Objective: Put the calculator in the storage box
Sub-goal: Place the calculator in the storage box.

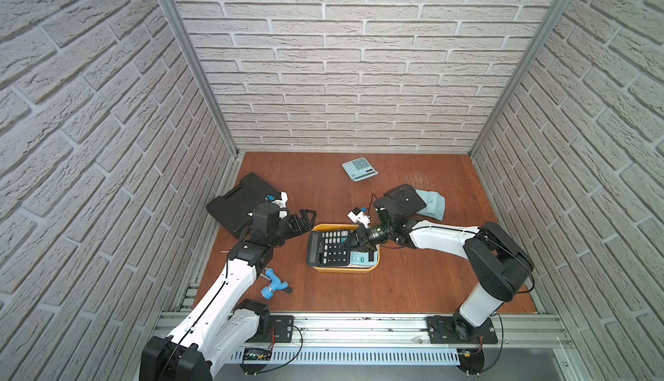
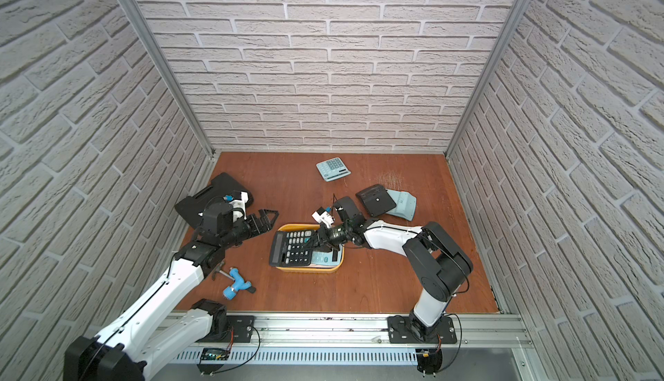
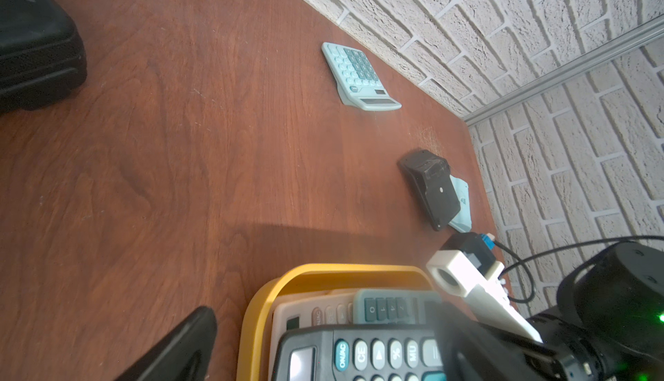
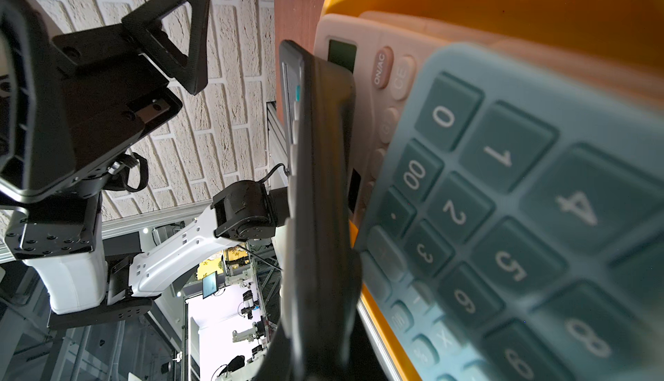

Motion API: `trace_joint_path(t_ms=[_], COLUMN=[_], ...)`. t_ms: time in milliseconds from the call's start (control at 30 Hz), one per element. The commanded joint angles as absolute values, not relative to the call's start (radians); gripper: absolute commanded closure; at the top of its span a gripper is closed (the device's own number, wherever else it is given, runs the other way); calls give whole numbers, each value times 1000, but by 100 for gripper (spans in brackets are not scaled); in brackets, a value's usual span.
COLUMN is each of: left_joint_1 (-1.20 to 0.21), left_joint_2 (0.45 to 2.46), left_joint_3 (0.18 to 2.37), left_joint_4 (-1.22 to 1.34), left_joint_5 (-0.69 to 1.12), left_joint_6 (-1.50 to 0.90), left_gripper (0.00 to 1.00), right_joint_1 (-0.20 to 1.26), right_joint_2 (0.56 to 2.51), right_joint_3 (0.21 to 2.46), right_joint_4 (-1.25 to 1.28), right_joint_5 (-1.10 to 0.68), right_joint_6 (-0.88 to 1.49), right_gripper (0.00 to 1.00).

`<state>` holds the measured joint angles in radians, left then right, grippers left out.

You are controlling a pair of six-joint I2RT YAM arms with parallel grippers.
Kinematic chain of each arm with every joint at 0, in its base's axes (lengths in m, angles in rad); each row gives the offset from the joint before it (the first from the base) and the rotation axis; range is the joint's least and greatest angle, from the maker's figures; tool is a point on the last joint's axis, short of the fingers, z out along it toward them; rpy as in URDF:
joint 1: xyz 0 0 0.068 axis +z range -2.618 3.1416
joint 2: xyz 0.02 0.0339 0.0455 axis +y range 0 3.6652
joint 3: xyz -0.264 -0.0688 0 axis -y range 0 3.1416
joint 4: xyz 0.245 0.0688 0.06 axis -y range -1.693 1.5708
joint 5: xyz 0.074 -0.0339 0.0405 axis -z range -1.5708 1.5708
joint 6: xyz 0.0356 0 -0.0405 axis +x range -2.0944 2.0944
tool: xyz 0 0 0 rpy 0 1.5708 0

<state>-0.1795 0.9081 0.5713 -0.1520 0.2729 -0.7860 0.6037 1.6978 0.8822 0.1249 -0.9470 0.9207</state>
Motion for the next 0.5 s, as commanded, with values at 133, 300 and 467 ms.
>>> trace_joint_path(t_ms=[133, 300, 467], left_joint_1=[-175, -175, -175], left_joint_2=[899, 903, 905], left_joint_3=[558, 558, 560], left_joint_4=[-108, -106, -106], left_joint_5=[290, 294, 298], left_joint_6=[-781, -782, -782], left_gripper=[2, 2, 2], right_joint_1=[572, 570, 569], right_joint_2=[1717, 1723, 1695], right_joint_3=[861, 866, 899], right_joint_4=[234, 213, 61], right_joint_5=[-985, -986, -953], right_joint_6=[965, 949, 848], right_gripper=[89, 81, 65])
